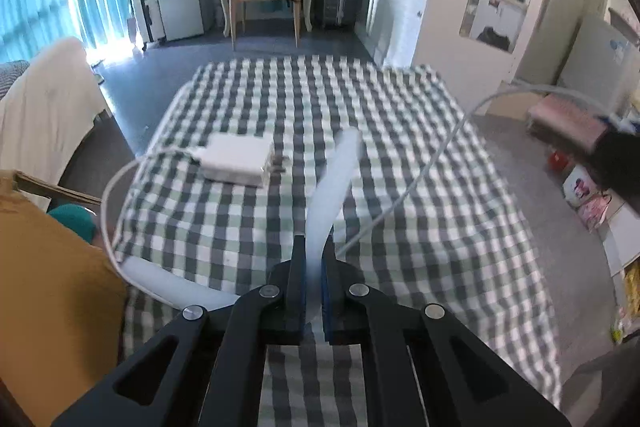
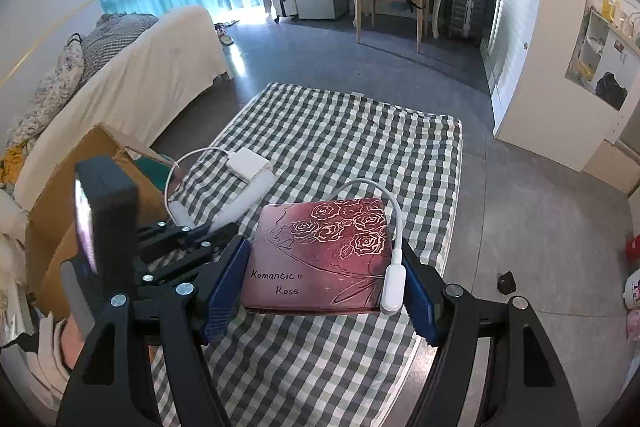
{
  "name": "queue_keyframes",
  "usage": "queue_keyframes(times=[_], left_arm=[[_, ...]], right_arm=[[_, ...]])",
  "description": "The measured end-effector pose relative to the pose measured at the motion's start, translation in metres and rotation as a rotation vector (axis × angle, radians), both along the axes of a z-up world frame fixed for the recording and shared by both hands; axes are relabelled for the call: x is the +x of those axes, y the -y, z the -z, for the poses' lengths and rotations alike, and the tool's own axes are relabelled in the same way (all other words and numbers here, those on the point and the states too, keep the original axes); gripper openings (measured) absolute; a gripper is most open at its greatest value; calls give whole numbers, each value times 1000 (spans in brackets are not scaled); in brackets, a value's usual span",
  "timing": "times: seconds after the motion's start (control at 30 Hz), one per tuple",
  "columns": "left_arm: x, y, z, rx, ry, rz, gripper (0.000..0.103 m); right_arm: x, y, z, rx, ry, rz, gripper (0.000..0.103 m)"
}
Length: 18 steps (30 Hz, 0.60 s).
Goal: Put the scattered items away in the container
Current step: 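Grasp the white tube with the left gripper while the right holds the pink box, then carry the white tube toward the box with the left while the right sets the pink box down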
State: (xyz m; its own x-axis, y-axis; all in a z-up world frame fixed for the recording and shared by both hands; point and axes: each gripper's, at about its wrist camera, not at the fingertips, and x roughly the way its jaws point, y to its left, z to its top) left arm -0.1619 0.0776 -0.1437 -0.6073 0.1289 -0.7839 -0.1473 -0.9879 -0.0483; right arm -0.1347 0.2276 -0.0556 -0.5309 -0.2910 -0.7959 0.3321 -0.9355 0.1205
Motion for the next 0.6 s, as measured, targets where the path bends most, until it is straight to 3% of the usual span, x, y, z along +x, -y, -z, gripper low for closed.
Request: queue_keyframes(times=[0.57,0.6], left_arm=[[74,58,-141,124,-239,-32,4],[79,63,-151,133,-255,-34,4]], right_arm=[[34,40,-57,-20,-101,-80,71],[37,45,-62,-20,-109,-89,59]])
